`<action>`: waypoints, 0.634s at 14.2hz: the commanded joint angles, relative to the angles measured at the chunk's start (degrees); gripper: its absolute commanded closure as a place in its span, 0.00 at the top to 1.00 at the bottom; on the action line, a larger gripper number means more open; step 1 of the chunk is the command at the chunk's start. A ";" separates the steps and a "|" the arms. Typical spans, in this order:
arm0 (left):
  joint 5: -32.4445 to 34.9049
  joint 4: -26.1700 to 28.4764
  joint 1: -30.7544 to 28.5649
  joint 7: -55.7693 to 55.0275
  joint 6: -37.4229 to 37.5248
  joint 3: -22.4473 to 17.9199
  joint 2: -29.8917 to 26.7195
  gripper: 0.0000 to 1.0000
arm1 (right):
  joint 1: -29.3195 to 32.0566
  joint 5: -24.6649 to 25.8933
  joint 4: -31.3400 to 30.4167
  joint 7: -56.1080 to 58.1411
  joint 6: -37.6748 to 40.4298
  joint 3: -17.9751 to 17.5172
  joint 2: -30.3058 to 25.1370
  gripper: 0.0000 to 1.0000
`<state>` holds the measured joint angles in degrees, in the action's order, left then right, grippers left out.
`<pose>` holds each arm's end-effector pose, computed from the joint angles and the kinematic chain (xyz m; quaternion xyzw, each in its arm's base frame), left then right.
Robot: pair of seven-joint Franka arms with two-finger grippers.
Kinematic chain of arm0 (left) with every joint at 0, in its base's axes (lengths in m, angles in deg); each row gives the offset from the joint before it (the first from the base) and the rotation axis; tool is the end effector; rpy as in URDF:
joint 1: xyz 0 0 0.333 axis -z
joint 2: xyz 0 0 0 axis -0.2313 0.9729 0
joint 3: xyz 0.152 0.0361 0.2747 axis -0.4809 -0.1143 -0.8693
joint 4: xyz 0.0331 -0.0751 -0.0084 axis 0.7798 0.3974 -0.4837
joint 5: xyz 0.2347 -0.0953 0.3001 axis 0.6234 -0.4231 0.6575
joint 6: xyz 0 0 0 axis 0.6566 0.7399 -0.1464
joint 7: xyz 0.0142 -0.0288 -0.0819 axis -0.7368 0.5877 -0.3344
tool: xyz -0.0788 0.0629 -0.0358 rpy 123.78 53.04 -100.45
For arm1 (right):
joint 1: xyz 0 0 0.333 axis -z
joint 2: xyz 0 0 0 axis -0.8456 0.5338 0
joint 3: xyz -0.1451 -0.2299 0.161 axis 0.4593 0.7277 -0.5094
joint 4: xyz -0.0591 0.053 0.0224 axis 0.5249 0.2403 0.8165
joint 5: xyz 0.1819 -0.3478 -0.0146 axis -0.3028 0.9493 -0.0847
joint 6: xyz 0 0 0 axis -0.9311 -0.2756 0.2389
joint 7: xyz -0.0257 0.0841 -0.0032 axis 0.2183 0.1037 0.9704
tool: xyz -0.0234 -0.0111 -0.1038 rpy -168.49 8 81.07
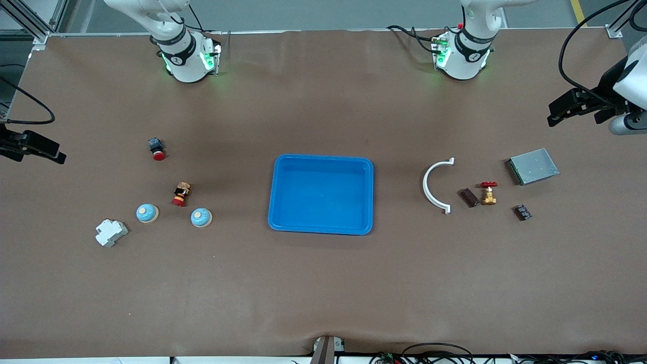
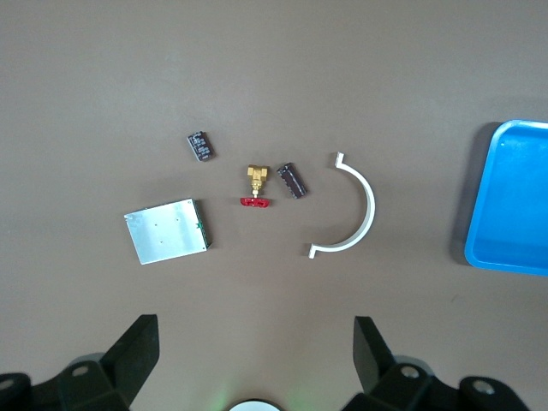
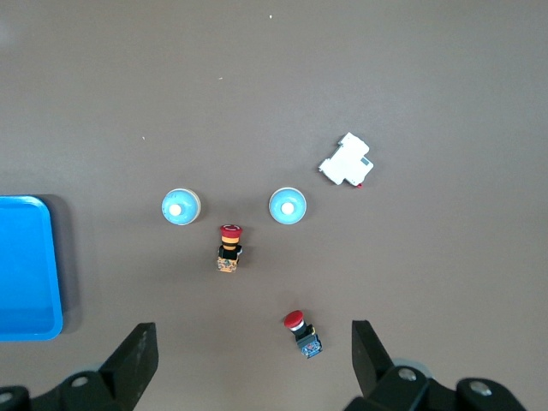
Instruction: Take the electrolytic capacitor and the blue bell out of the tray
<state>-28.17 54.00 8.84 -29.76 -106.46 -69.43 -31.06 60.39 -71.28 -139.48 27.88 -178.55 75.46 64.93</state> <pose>0.5357 -0.0387 0.6413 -0.9995 -0.0226 0.0223 0.0089 0.5834 -0.0602 0.6047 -0.9988 0.0450 -0.0002 0.0175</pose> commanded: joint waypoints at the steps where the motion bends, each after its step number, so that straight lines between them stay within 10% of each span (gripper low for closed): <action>1: -0.12 -0.72 -0.39 0.08 0.00 0.30 0.12 1.00 | 0.51 0.17 0.12 -0.87 0.61 -0.34 -0.89 1.00; 9: -0.12 -0.72 -0.48 0.25 0.00 0.22 0.20 1.00 | 0.51 0.17 0.12 -0.87 0.53 -0.43 -0.81 1.00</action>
<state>-28.17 54.00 8.75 -29.78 -106.46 -69.46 -31.05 60.39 -71.27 -139.42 27.86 -178.55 75.48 64.93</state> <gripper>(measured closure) 0.000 0.000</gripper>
